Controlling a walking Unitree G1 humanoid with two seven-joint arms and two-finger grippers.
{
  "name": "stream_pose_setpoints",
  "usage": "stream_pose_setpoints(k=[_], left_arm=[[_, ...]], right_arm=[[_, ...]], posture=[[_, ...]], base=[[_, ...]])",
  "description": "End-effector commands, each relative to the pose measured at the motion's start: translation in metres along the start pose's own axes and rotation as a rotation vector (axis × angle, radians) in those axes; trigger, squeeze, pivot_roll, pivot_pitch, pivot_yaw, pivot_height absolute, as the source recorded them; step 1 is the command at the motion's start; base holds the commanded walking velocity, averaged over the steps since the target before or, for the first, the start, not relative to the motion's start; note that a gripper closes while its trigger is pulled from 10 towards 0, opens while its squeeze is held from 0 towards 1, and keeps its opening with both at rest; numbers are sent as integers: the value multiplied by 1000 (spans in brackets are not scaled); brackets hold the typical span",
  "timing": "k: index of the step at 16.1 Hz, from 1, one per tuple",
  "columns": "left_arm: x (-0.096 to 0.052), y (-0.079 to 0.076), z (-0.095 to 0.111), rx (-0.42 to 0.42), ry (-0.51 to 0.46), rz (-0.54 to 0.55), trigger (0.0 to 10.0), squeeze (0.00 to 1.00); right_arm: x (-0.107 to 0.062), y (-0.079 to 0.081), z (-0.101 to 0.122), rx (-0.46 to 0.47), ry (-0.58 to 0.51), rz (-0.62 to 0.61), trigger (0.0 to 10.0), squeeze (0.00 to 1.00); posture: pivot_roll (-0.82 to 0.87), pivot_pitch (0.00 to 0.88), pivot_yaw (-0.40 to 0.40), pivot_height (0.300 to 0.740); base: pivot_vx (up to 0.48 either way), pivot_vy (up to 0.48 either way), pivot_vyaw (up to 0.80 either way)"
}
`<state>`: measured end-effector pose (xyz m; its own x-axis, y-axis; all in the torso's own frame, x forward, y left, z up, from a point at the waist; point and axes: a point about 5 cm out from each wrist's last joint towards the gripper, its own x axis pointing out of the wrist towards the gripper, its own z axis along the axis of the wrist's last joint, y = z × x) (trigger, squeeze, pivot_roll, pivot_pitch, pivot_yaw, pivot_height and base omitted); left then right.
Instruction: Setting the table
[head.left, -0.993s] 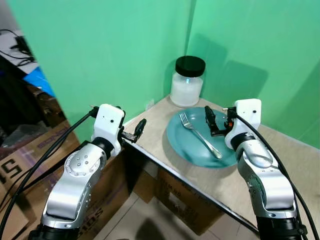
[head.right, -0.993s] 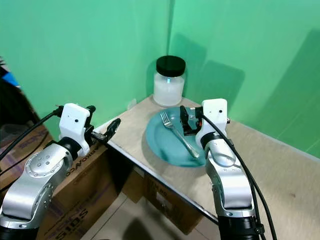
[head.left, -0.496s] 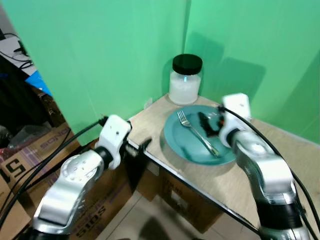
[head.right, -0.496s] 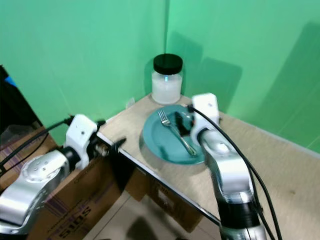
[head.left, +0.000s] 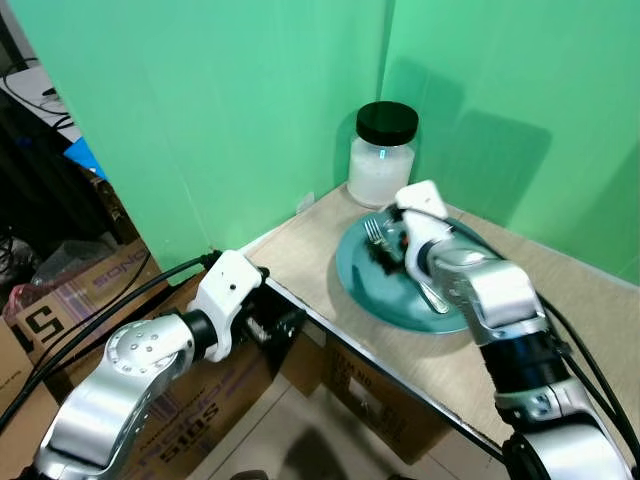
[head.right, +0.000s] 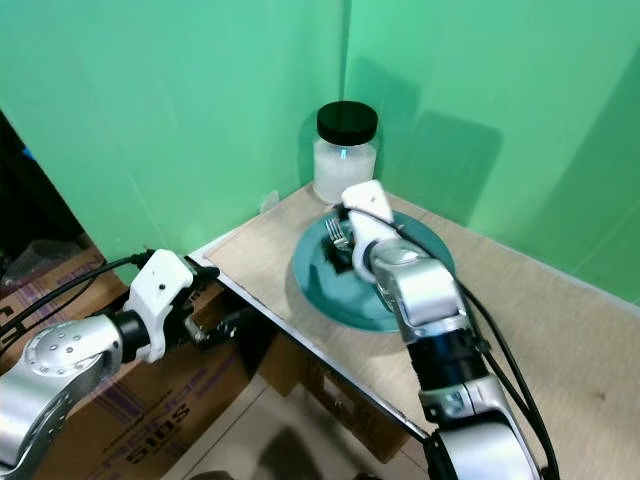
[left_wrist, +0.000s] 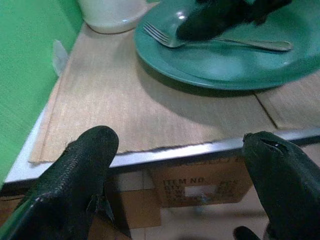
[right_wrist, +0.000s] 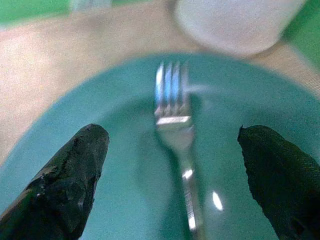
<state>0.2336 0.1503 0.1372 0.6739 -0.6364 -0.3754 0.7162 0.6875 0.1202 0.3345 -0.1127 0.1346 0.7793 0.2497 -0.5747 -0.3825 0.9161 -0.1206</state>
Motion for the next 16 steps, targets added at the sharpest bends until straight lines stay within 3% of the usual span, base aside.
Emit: stream_pose_setpoints(k=[1,3,4,6,7,16], left_arm=[[-4,0,0,-2,7,-8,10000,0],[-6,1,0,-2,11,-9,10000,0],[-6,2,0,-2,14,-12,10000,0],[-5,1,2,0,9,-22,10000,0],[-4,1,3,-1,1,-34,10000,0],[-2,-3,11,1,-27,-126,10000,0]], right_arm=[[1,0,1,-20,38,10,10000,0],[1,0,0,-17,62,33,10000,0],[3,-2,-4,-21,83,32,6353,0],[7,-4,-11,-11,112,28,1255,0],[9,-6,-14,0,131,22,0,0],[14,-14,-25,46,168,24,0,0]], posture=[[125,0,-9,740],[122,0,-9,740],[118,0,-6,740],[115,0,-3,740],[111,0,0,740],[107,0,12,740]], base=[[0,0,0],[0,0,0],[0,0,0],[0,0,0],[0,0,0],[0,0,0]])
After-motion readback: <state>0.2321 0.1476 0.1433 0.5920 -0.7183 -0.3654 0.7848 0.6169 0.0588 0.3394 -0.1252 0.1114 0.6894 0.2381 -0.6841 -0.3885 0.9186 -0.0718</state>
